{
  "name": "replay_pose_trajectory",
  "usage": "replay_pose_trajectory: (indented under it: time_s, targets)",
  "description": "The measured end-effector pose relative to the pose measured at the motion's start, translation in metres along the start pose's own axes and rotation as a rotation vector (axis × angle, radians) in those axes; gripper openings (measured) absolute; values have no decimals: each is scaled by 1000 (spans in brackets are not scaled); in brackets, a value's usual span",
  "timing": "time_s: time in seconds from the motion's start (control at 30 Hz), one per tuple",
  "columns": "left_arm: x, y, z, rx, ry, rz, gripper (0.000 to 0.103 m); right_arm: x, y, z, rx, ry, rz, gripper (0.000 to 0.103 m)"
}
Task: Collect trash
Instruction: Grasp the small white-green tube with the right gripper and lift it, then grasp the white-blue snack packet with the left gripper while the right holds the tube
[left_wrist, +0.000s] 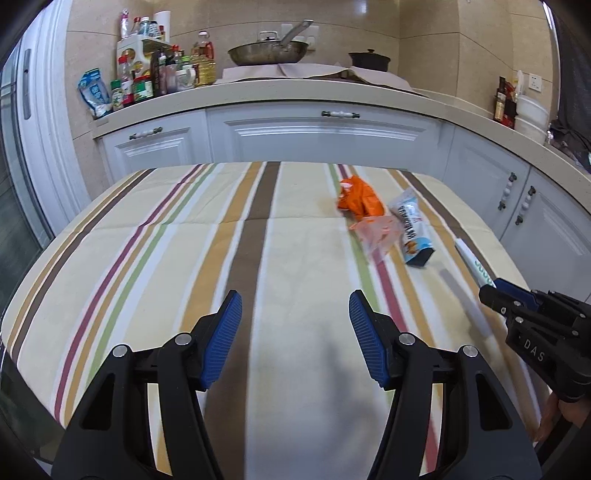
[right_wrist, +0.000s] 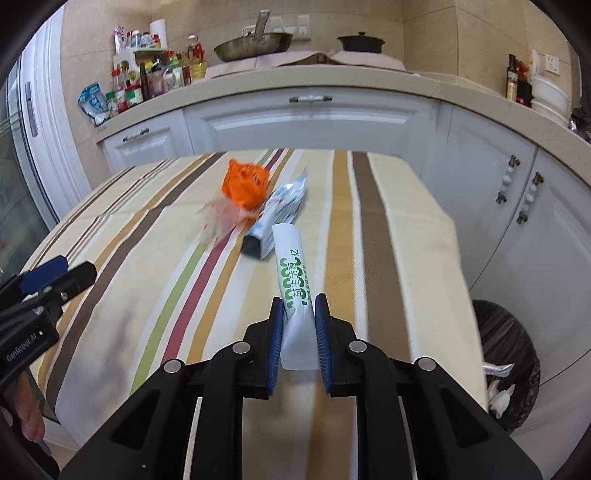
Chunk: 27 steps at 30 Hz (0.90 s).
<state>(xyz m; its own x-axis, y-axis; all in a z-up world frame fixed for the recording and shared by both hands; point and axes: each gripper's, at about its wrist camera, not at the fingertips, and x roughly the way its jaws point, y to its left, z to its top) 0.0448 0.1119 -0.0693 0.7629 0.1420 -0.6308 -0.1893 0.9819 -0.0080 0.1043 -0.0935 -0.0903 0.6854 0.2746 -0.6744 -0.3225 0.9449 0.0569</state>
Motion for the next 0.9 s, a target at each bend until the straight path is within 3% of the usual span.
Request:
replay_pose_trajectory:
  time_s: [0.43, 0.77, 0.9]
  targets:
    - [31, -80, 33, 67, 27, -118, 59, -16, -63, 14, 79, -95, -81, 19]
    - [75, -119, 47, 103, 99, -89, 59, -20, -112, 2, 147, -111, -97, 19]
    - [90, -127, 46, 123, 132, -65, 47, -17, -128, -4, 176, -109, -94, 19]
